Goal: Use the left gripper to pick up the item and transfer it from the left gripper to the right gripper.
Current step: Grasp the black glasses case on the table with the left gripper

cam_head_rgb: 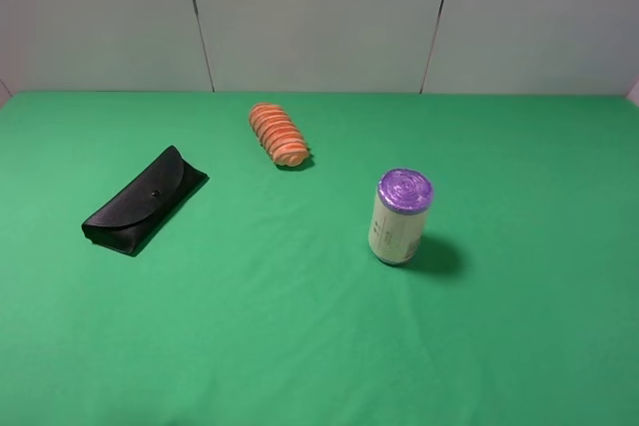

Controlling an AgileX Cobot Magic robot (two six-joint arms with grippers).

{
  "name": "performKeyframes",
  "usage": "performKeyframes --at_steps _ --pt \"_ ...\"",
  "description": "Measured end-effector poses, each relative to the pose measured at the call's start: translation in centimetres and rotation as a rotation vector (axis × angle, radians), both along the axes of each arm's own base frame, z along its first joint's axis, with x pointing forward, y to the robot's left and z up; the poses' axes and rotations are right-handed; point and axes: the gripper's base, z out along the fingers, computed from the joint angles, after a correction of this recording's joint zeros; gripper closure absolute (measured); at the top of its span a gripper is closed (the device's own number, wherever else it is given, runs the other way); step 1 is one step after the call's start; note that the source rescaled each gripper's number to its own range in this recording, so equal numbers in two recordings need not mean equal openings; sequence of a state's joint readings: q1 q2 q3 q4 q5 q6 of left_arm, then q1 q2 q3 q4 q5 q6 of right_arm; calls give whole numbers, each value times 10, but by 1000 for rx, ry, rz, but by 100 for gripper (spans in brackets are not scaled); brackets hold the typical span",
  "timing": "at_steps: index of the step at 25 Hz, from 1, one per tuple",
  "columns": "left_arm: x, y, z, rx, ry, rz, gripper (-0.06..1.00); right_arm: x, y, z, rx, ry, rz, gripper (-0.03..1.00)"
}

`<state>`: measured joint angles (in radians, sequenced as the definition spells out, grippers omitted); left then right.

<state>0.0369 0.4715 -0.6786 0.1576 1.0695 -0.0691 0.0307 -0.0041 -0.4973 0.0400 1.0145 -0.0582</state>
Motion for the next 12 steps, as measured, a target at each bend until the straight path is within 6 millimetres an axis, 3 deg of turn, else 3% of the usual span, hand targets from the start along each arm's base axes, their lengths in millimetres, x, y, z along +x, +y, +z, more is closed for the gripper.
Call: performKeyframes --at_steps 12 --pt "76 2 0 12 130 -40 -1 0 0 0 0 0 0 -3"
